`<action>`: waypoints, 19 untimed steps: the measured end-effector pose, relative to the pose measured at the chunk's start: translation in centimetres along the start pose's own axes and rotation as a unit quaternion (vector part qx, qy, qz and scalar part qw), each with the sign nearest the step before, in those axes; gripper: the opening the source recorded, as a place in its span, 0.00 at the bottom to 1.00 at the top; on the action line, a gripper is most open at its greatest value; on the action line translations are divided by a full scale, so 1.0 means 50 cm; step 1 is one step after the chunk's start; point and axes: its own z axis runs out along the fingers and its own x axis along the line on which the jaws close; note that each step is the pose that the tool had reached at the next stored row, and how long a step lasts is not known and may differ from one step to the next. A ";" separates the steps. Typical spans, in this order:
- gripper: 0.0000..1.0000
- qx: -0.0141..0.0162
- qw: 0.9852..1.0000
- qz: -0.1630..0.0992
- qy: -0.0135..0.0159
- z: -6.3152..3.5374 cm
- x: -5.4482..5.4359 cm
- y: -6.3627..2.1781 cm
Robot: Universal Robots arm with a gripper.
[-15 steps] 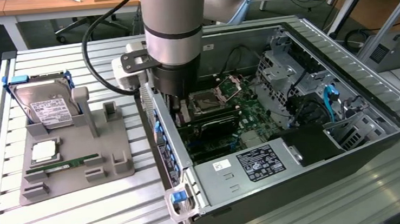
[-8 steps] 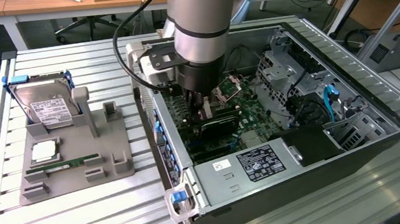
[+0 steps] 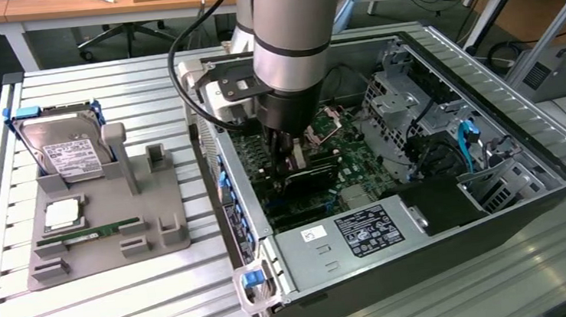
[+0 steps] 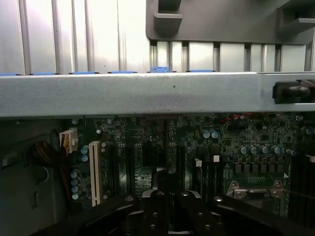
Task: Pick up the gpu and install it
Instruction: 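Press down on the gpu until it lock into place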
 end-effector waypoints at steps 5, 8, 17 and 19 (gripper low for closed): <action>0.11 0.000 1.000 0.000 0.000 0.005 0.000 0.000; 0.11 0.000 1.000 0.000 0.001 0.007 0.000 0.000; 0.11 0.000 1.000 0.000 0.004 0.021 0.000 0.001; 0.11 0.000 1.000 0.000 0.004 0.021 0.000 0.000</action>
